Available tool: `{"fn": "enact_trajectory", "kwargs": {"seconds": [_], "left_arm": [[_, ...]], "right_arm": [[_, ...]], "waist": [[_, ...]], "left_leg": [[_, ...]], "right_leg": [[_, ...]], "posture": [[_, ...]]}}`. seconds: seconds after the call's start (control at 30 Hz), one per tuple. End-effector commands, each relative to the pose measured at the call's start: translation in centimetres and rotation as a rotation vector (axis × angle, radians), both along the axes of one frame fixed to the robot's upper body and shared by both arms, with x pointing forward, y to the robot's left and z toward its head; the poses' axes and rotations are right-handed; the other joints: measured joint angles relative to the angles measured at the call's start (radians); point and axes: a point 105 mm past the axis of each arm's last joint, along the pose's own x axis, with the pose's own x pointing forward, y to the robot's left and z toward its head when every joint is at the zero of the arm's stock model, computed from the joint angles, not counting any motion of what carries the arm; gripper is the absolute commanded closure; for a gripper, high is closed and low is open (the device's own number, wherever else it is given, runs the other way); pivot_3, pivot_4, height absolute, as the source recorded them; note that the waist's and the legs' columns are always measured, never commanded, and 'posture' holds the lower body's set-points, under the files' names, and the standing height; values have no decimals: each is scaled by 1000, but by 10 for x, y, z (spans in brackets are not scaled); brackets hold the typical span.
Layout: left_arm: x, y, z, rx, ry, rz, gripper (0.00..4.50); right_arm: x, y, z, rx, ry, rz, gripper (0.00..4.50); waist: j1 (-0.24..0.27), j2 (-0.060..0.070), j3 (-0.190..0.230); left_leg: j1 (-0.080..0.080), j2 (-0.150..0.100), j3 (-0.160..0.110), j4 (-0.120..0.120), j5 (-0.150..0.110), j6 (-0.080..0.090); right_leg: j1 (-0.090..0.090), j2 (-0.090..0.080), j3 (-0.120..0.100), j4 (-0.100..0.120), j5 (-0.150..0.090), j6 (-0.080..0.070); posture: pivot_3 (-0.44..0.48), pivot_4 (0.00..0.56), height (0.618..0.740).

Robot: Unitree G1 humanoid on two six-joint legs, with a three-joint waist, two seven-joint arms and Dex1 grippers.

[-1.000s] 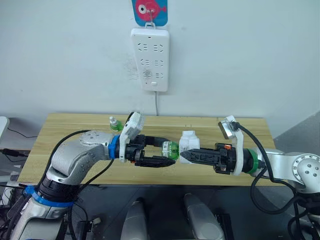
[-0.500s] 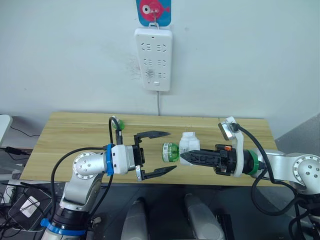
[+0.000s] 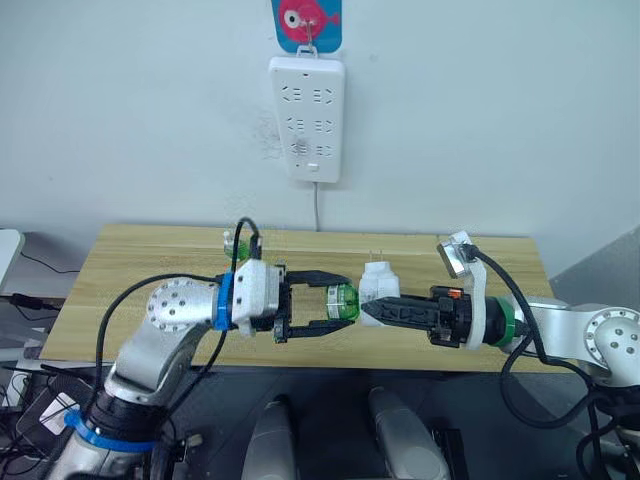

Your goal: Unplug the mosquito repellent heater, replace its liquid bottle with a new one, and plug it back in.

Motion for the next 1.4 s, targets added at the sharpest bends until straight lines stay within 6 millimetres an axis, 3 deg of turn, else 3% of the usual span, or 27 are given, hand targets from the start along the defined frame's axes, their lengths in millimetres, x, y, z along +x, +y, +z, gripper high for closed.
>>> {"fn": "enact_trajectory", "kwargs": {"seconds": [0.03, 0.13, 0.2, 0.4, 0.5, 0.6, 0.63, 0.83, 1.13, 1.23, 1.37, 1.4], "left_arm": [[8, 2, 1, 4, 252, 38, 2266], [8, 14, 2, 45, 649, -17, 2266], [14, 16, 6, 30, 689, -8, 2266], [20, 11, 13, 5, 589, 16, 2266], [16, 11, 11, 23, 476, 19, 1304], [17, 12, 9, 38, 224, 56, 395], [16, 13, 9, 34, 157, 57, 364], [3, 11, 1, -54, -148, 69, 364], [-2, 2, -7, -93, -245, 49, 364], [-6, -1, -4, -109, -241, 21, 939], [-10, -1, 1, -118, -230, 11, 2141], [-11, 1, 3, -111, -205, 11, 2214]], "right_arm": [[-10, 6, 11, 32, -40, 62, 1445], [-12, 6, 11, 28, -43, 74, 1446], [-12, 7, 11, 27, -45, 80, 1447], [-13, 6, 12, 26, -47, 80, 1448], [-14, 5, 12, 25, -45, 75, 1448], [-14, 4, 12, 26, -43, 70, 1448], [-14, 4, 12, 26, -42, 68, 1448], [-12, 4, 11, 24, -41, 64, 1448], [-11, 5, 11, 25, -44, 72, 1448], [-11, 5, 12, 25, -44, 70, 1448], [-11, 6, 12, 24, -46, 68, 1448], [-11, 6, 11, 22, -47, 68, 1448]], "waist": [[0, 0, 0], [-2, 0, 0], [-4, 0, 0], [-3, 0, 0], [-3, 0, 0], [-1, 0, 0], [0, 0, 0], [3, 0, 0], [3, 0, 0], [3, 0, 0], [2, 0, 0], [2, 0, 0]], "left_leg": [[0, 0, 0, 0, 0, 0], [-1, 0, -3, 0, 0, 0], [0, 1, -4, 0, 0, 0], [0, 1, -4, -1, 0, 0], [0, 1, -4, -1, 0, 0], [0, 1, -3, -1, 0, 0], [0, 1, -2, -1, 0, 0], [0, 0, 0, -1, 0, 0], [0, 0, 1, 0, 0, 0], [0, 0, 0, 0, 0, 0], [0, 0, 0, 0, 0, 0], [0, 0, 0, 0, 0, 0]], "right_leg": [[0, 0, 0, 0, 0, 0], [-1, 1, -2, 1, 0, 0], [0, 2, -3, 1, 0, 0], [-1, 2, -3, 1, 0, 0], [-1, 2, -3, 1, 0, 0], [-1, 1, -2, 0, 0, 0], [-1, 1, -2, 0, 0, 0], [0, 0, 0, -1, 0, -1], [0, 0, 1, 0, 0, 0], [0, 0, 0, 0, 0, 0], [0, 0, 0, 0, 0, 0], [0, 0, 0, 0, 0, 0]], "posture": [[-216, 267, 735], [-214, 269, 735], [-217, 269, 735], [-223, 272, 735], [-228, 273, 735], [-225, 273, 735], [-222, 272, 735], [-214, 273, 735], [-212, 272, 735], [-211, 271, 735], [-207, 269, 735], [-206, 270, 735]]}}
